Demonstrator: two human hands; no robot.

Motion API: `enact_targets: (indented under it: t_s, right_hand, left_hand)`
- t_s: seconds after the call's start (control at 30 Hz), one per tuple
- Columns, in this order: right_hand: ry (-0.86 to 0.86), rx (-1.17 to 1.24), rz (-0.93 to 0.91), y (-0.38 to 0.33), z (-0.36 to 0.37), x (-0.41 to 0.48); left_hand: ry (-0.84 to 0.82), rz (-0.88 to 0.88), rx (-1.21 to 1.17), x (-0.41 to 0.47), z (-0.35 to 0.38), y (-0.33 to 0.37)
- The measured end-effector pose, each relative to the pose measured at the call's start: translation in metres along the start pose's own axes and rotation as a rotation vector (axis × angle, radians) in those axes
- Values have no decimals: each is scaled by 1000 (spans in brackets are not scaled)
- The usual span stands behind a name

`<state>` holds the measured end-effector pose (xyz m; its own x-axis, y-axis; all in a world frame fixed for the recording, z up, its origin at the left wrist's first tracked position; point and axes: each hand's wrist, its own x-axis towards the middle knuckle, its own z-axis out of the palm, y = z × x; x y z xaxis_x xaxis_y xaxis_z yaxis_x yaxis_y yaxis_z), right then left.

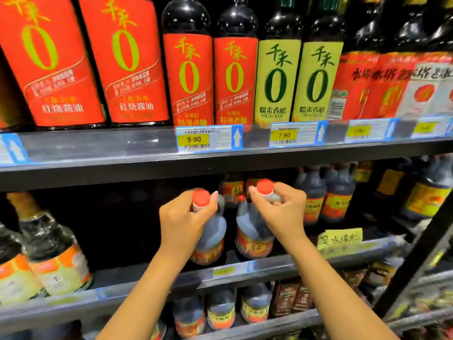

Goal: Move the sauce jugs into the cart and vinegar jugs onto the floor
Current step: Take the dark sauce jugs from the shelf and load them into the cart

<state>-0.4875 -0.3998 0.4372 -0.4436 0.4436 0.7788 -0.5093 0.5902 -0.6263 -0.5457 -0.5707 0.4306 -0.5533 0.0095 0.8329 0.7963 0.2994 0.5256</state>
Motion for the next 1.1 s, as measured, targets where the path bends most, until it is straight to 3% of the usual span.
enact_targets:
  t_s: [0.17, 0.3, 0.37, 0.57, 0.7, 0.83, 1.1]
  right_hand:
    - [-50, -4, 153, 17, 2, 0]
    - [-152, -1, 258, 29, 5, 17]
    - [-166, -86, 297, 33, 9, 21]
    - [-101, -240, 230, 37, 11, 8]
    - [-155, -342, 457, 43, 3, -33]
    - [-268, -469, 511, 42, -7, -80]
    - [-208, -551, 516, 54, -1, -79]
  left_hand:
    - [-34, -98, -30, 1, 12, -7]
    - [-218, -265, -135, 15, 22, -15]
    - [-231, -325, -133, 20, 28, -18]
    - [-244, -460, -166, 20, 36, -22]
    - [-342, -583, -182, -11, 25, -30]
    - [-432, -544, -13, -66, 5, -46]
    - [-403, -568, 122, -69, 28, -53]
